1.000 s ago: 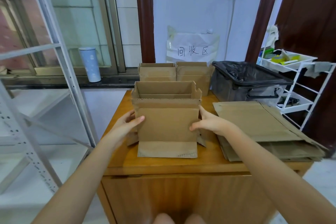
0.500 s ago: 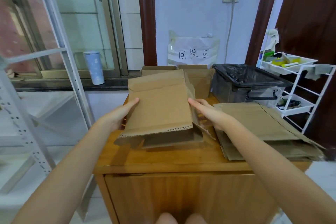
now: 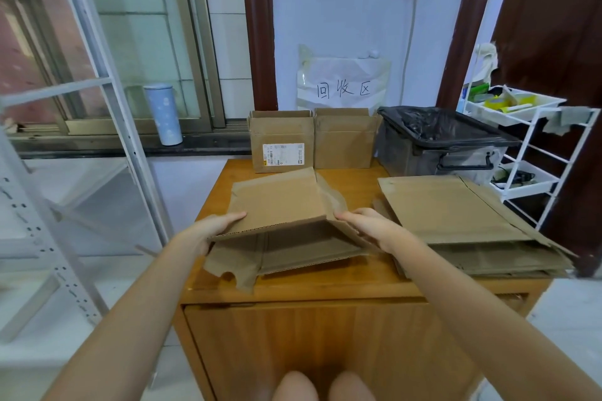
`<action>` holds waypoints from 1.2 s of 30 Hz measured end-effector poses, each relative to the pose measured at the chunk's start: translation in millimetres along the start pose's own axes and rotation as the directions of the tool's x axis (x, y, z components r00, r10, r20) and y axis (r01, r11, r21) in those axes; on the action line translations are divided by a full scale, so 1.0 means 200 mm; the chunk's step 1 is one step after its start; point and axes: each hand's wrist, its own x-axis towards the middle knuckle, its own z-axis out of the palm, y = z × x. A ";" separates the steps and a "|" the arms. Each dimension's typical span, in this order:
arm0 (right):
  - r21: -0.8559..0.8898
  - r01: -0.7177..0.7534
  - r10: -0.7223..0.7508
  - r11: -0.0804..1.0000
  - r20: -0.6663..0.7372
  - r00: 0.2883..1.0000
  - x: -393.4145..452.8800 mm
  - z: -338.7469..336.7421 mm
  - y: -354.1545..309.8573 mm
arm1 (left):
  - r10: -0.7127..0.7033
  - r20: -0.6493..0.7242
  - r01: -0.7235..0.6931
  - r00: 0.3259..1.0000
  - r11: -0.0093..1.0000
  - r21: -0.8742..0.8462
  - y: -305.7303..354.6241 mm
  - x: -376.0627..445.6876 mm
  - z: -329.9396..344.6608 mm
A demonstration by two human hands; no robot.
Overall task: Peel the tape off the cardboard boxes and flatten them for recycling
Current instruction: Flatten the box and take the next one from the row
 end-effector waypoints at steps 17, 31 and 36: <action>-0.749 0.017 -0.259 0.662 -0.208 0.943 0.05 0.26 0.14 | 0.365 0.016 -0.179 0.931 0.417 0.891 -0.14 0.05 0.18; -0.781 0.403 -0.452 0.478 0.174 0.875 0.14 0.41 0.09 | 0.514 -0.030 -0.196 0.858 0.380 0.904 -0.33 0.11 0.30; -0.784 0.385 -0.383 0.487 0.204 0.901 0.21 0.51 0.12 | 0.496 -0.040 -0.112 0.867 0.273 0.955 -0.27 0.09 0.34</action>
